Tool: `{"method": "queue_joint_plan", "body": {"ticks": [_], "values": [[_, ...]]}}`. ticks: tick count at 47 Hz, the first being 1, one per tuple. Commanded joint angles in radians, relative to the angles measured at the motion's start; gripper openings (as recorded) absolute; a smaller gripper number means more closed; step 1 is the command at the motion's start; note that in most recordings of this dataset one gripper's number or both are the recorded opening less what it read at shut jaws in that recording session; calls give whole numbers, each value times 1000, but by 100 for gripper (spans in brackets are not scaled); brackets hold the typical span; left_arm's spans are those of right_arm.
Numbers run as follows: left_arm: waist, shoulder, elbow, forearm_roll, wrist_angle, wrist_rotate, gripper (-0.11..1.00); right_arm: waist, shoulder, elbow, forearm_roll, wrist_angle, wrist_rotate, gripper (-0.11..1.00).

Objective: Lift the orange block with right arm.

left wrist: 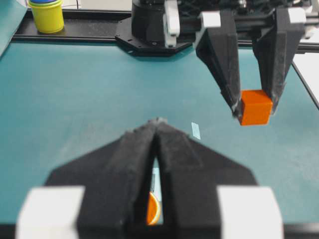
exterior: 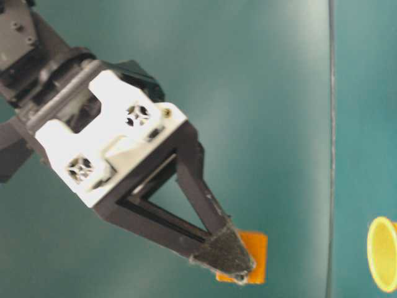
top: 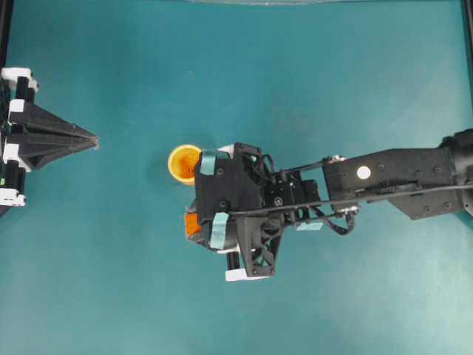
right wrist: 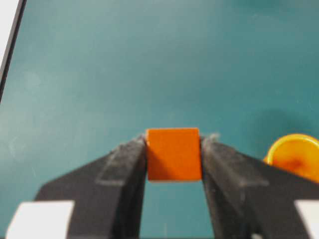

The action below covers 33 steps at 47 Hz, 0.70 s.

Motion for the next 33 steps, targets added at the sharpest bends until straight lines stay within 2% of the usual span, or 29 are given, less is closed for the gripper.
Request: {"method": "queue_joint_plan", "body": {"ticks": [1, 33], "values": [[0, 8, -25, 3, -5, -2, -1, 0, -40, -31, -2, 6, 2, 40], [0, 8, -26, 3, 8, 0, -1, 0, -41, -31, 0, 8, 2, 40]]}}
